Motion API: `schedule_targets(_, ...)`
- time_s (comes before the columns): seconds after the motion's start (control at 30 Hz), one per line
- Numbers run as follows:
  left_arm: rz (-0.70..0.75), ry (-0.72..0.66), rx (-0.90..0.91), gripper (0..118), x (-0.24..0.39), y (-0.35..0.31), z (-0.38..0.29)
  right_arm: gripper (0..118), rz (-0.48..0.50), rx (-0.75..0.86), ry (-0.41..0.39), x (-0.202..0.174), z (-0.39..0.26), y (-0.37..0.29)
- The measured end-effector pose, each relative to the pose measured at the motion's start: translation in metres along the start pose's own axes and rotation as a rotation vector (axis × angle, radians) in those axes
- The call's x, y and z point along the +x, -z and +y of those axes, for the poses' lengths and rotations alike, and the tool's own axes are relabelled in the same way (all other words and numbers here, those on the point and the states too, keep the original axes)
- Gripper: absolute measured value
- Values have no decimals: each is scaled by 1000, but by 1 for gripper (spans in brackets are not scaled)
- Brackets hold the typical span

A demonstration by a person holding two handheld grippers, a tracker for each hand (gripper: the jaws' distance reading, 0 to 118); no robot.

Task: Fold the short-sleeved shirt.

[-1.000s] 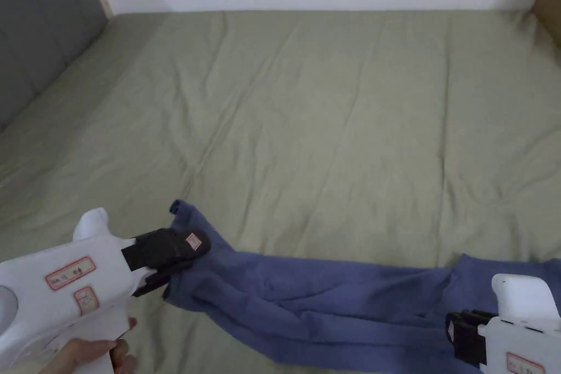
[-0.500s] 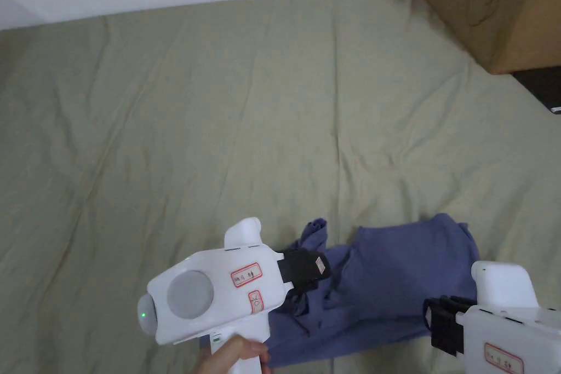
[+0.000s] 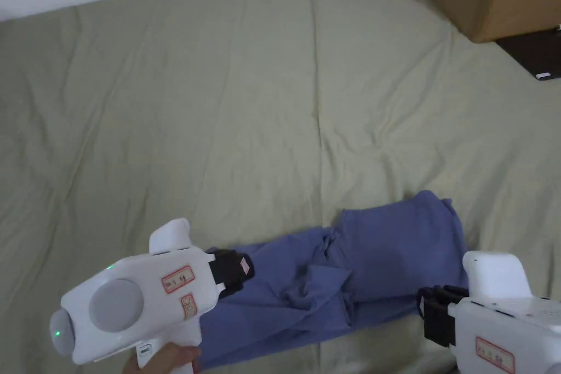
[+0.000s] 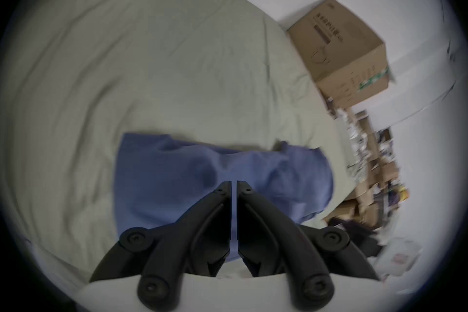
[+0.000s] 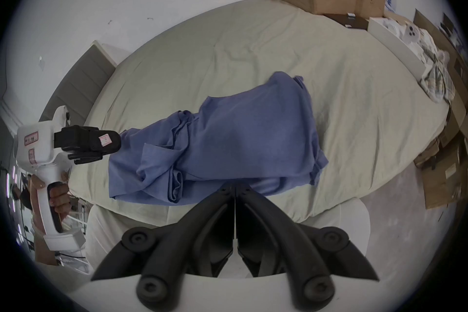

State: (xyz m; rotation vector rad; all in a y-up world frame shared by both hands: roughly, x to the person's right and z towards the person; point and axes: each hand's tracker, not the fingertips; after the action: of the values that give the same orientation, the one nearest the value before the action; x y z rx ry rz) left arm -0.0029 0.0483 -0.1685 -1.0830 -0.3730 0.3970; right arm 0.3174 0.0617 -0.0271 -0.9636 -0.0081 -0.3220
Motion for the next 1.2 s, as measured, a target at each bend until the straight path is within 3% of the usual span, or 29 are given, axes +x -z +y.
schedule_targets(0.07, 3, -1, -22, 4, 2, 9, -5, 1, 0, -1, -26, -14, 2, -1)
schedule_targets(0.2, -146, 1, -128, 4, 16, 39, -19, 1, 45, -15, -5, -10, 1, 4)
schedule_targets(0.33, -120, 54, -251, 4, 41, 69, -39, 1, 43, -22, -7, -11, -2, 0)
schedule_targets(0.5, -217, 112, -246, 4, 62, 60, -51, 1, 36, -29, 21, -6, -2, -5)
schedule_targets(0.63, -310, 77, -247, 4, 57, 47, -50, 1, 15, -33, 11, -6, -2, -5)
schedule_targets(0.9, -352, -58, -62, 7, -16, -17, -23, 1, 8, -41, -49, -30, 0, -8)
schedule_targets(0.97, -366, -135, -15, 22, -49, -30, -20, 1, 15, -48, -56, -35, 0, -6)
schedule_targets(1.0, -364, -193, -3, 40, -68, -35, -20, 1, 19, -52, -62, -32, -1, -3)
schedule_targets(1.07, -348, -295, 9, 96, -99, -40, -23, 1, 22, -61, -80, -38, -1, 0)
schedule_targets(1.1, -348, -331, 16, 111, -112, -41, -26, 1, 23, -65, -92, -43, -1, 1)
schedule_targets(1.13, -343, -349, 26, 116, -120, -41, -30, 1, 24, -69, -101, -49, -1, 1)
schedule_targets(1.2, -379, -343, 68, 114, -133, -40, -37, 1, 28, -77, -123, -56, 0, 3)
